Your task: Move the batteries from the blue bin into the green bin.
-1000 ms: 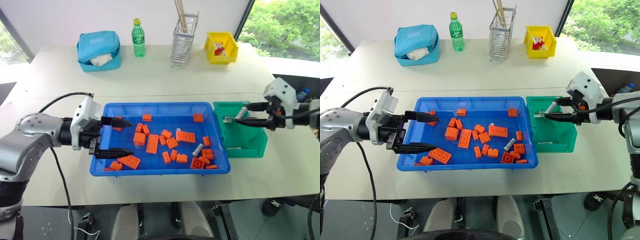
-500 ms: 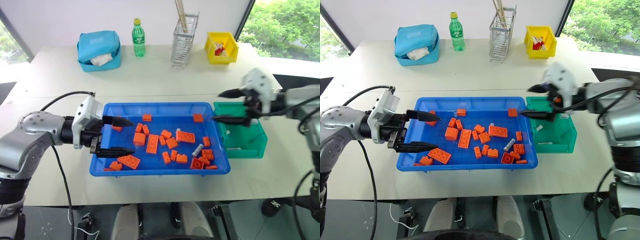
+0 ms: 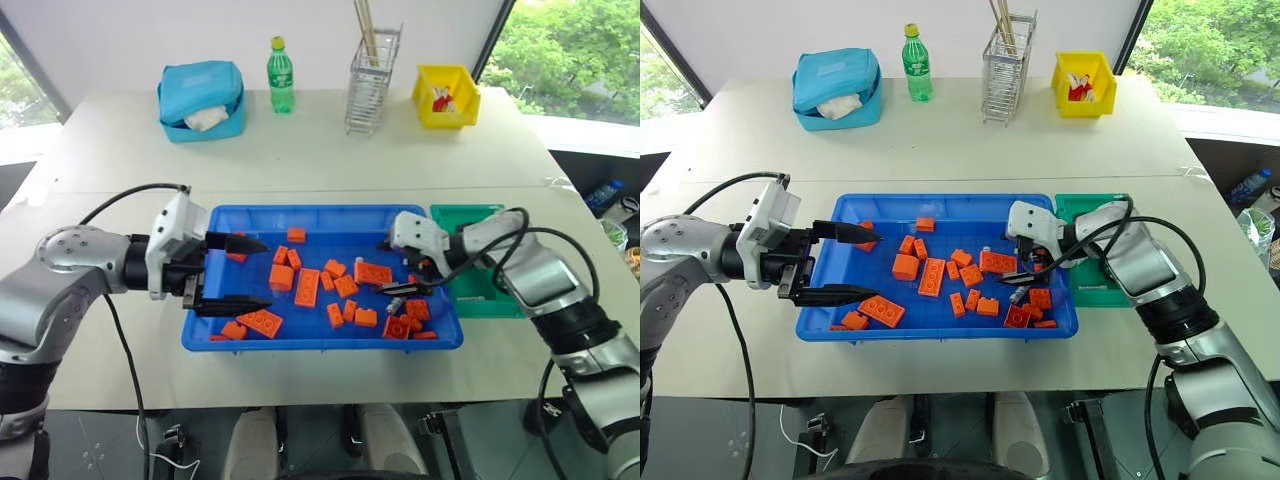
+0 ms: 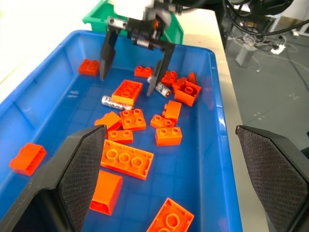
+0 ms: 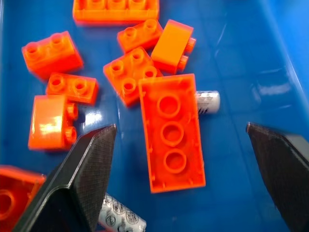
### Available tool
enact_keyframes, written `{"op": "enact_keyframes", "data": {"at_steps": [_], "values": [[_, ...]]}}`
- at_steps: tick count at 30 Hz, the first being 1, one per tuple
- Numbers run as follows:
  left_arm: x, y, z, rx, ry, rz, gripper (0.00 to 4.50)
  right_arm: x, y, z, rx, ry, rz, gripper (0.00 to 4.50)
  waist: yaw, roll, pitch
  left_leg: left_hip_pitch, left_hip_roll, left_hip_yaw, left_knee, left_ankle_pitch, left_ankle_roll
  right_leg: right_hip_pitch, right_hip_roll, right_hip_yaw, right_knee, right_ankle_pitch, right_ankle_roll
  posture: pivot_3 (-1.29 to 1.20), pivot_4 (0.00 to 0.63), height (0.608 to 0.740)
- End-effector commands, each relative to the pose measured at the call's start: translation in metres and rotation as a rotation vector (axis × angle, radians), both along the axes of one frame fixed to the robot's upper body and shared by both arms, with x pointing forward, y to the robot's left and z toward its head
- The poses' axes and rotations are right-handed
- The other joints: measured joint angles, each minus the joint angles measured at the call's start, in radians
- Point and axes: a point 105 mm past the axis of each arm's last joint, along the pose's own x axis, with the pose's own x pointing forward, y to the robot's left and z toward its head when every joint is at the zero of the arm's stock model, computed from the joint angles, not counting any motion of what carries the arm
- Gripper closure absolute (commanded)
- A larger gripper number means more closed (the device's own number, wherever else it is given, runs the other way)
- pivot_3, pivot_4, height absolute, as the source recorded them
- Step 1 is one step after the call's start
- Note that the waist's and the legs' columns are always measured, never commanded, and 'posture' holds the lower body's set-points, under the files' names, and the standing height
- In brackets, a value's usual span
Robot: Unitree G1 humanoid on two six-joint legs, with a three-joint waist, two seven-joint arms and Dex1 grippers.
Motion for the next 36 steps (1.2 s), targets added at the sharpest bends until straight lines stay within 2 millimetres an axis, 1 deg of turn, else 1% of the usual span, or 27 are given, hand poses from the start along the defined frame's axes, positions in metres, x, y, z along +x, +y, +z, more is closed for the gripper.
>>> {"op": "enact_keyframes", "data": {"at_steps": [1,3,4,7,10,12,14,16,18,20,22,26,29,31,32,34,36], "values": [[-0.004,0.000,0.010,-0.003,-0.038,-0.004,0.00,0.005,-0.003,-0.013,-0.037,0.006,-0.018,0.30,0.000,-0.002,-0.001,0.001,0.000,0.000,0.000,0.000,0.000,0.001,0.000,0.000,0.000,0.000,0.000,0.00,0.150,0.736],[-0.004,0.000,0.010,-0.001,-0.039,-0.002,0.00,0.005,0.001,-0.012,-0.027,0.006,-0.005,0.89,0.000,-0.004,-0.002,0.002,0.000,0.000,0.000,0.000,0.000,0.003,0.000,0.000,-0.001,0.000,-0.001,0.00,0.150,0.736],[-0.004,0.000,0.011,-0.001,-0.039,-0.001,0.00,0.004,0.003,-0.010,-0.016,0.007,0.002,1.35,0.000,-0.004,-0.003,0.003,0.000,-0.001,0.000,0.000,0.000,0.005,0.000,-0.001,-0.001,0.000,-0.001,0.00,0.150,0.736],[-0.003,0.001,0.012,0.001,-0.043,0.002,0.00,0.005,0.016,0.013,0.063,-0.001,0.010,2.82,0.000,-0.004,-0.003,0.004,0.000,-0.001,0.000,0.000,0.000,0.006,0.000,-0.001,-0.001,0.000,-0.001,0.00,0.150,0.736],[-0.002,0.002,0.014,0.003,-0.045,0.004,0.00,0.007,0.029,0.034,0.130,-0.016,0.021,2.82,-0.002,-0.003,-0.002,0.003,0.000,-0.002,0.000,0.000,0.000,0.005,0.000,-0.001,-0.001,0.000,-0.001,0.00,0.150,0.736],[-0.001,0.001,0.014,0.003,-0.047,0.003,0.00,0.009,0.048,0.051,0.201,-0.030,0.041,2.82,-0.003,-0.003,-0.002,0.002,0.000,-0.001,0.000,0.000,0.000,0.003,0.000,-0.001,0.000,0.000,0.000,0.00,0.150,0.736],[0.000,0.000,0.014,0.002,-0.049,0.001,0.00,0.008,0.070,0.063,0.265,-0.025,0.067,2.82,-0.005,-0.003,-0.002,0.002,0.000,-0.001,0.000,0.000,0.000,0.002,0.000,-0.001,0.000,0.000,0.000,0.00,0.150,0.736],[0.001,-0.001,0.014,0.001,-0.050,0.000,0.00,0.005,0.084,0.067,0.287,-0.017,0.089,2.82,-0.003,-0.003,-0.002,0.001,0.001,-0.002,0.000,0.000,0.000,0.001,0.001,-0.001,0.001,0.000,0.000,0.00,0.150,0.736],[0.002,-0.002,0.015,-0.002,-0.054,-0.002,0.00,0.004,0.100,0.061,0.266,-0.035,0.122,2.82,0.003,-0.003,-0.002,0.001,0.001,-0.002,-0.001,0.000,0.000,0.001,0.001,-0.001,0.001,0.000,0.000,0.00,0.150,0.736],[0.003,-0.003,0.015,-0.003,-0.056,-0.003,0.00,0.005,0.108,0.056,0.247,-0.044,0.133,2.82,0.004,-0.003,-0.002,0.001,0.001,-0.002,-0.001,0.000,0.000,0.001,0.001,-0.002,0.000,0.000,0.000,0.00,0.150,0.736],[0.004,-0.003,0.016,-0.004,-0.059,-0.004,0.00,0.007,0.107,0.049,0.187,-0.064,0.131,2.82,0.003,-0.003,-0.002,0.000,0.001,-0.001,0.000,0.000,0.000,0.001,0.000,-0.002,0.000,0.000,0.000,0.00,0.150,0.736],[0.004,-0.003,0.015,-0.003,-0.061,0.000,0.00,0.005,0.084,0.036,0.053,-0.110,0.211,2.82,0.004,-0.003,-0.002,0.000,0.000,-0.001,0.000,0.000,0.000,0.001,0.000,-0.002,0.000,0.000,-0.001,0.00,0.150,0.736],[0.004,-0.003,0.015,-0.006,-0.063,0.002,0.00,0.009,0.073,0.035,0.011,-0.126,0.257,2.82,0.001,-0.003,-0.002,0.000,0.000,-0.001,0.000,0.000,0.000,0.001,0.000,-0.002,0.000,0.000,-0.001,0.00,0.150,0.736],[0.005,-0.004,0.015,-0.012,-0.067,0.004,0.00,0.009,0.068,0.037,-0.010,-0.123,0.332,2.82,-0.006,-0.003,-0.002,0.000,0.000,-0.001,0.000,0.000,0.000,0.001,0.000,-0.002,0.000,0.000,0.000,0.00,0.150,0.736],[0.005,-0.004,0.015,-0.014,-0.069,0.004,0.00,0.010,0.065,0.036,-0.031,-0.120,0.367,2.59,-0.007,-0.003,-0.002,0.000,0.001,-0.002,0.000,0.000,0.000,0.001,0.001,-0.001,0.000,0.000,0.000,0.00,0.150,0.736],[0.005,-0.005,0.015,-0.017,-0.070,0.005,0.00,0.013,0.061,0.034,-0.063,-0.126,0.410,1.96,-0.007,-0.003,-0.002,0.000,0.002,-0.002,-0.001,0.000,0.000,0.000,0.003,-0.001,0.000,0.001,0.002,0.00,0.150,0.736],[0.005,-0.005,0.015,-0.021,-0.073,0.009,0.00,0.020,0.063,0.033,-0.075,-0.145,0.449,0.96,-0.006,-0.002,-0.002,0.000,0.002,-0.002,-0.001,0.000,0.000,0.000,0.004,-0.001,0.000,0.001,0.002,0.00,0.150,0.736]]}}
